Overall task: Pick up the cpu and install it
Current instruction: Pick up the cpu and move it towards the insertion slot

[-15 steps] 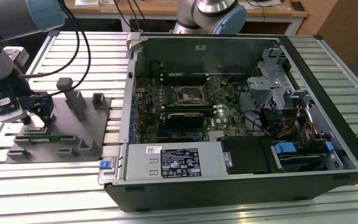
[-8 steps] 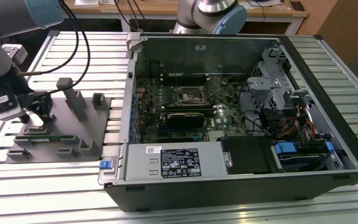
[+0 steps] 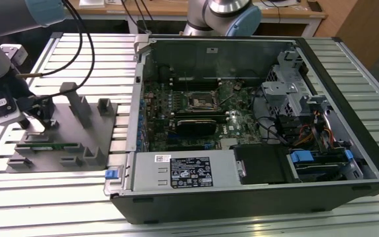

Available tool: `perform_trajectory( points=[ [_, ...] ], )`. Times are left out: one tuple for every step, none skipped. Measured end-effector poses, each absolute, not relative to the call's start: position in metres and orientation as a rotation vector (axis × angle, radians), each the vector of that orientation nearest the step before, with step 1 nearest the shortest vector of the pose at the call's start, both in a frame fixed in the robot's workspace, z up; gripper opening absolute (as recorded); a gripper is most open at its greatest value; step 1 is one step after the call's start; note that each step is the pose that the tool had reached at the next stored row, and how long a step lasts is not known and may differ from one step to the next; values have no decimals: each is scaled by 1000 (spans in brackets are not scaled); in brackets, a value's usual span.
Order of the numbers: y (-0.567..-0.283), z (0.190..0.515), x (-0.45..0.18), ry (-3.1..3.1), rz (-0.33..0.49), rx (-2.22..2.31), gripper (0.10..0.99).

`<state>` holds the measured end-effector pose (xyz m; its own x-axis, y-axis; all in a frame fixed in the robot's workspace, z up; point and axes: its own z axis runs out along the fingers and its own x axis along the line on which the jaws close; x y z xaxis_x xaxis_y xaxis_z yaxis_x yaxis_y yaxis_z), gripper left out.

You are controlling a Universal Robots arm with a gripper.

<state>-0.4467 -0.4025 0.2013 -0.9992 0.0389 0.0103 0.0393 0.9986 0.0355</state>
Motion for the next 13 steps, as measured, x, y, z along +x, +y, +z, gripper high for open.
perform_trajectory(
  points=[
    [-402, 202, -447, -3131, -56, -61, 541],
    [-402, 203, -447, -3131, -57, -61, 541],
    [-402, 203, -447, -3131, -59, -61, 541],
    [-402, 203, -447, -3131, -59, -61, 541],
    [-402, 203, -447, -3131, -59, -61, 541],
    [-402, 203, -447, -3131, -59, -61, 541],
    [-402, 204, -447, -3131, -59, -61, 541],
    [-402, 204, -447, -3131, -59, -61, 541],
    [-402, 204, -447, -3131, -59, -61, 541],
    [-402, 204, -447, -3131, -59, -61, 541],
    [-402, 204, -447, -3131, -59, -61, 541],
    [-402, 205, -447, -3131, -59, -61, 541],
    [-402, 205, -447, -3131, -59, -61, 541]
  ],
)
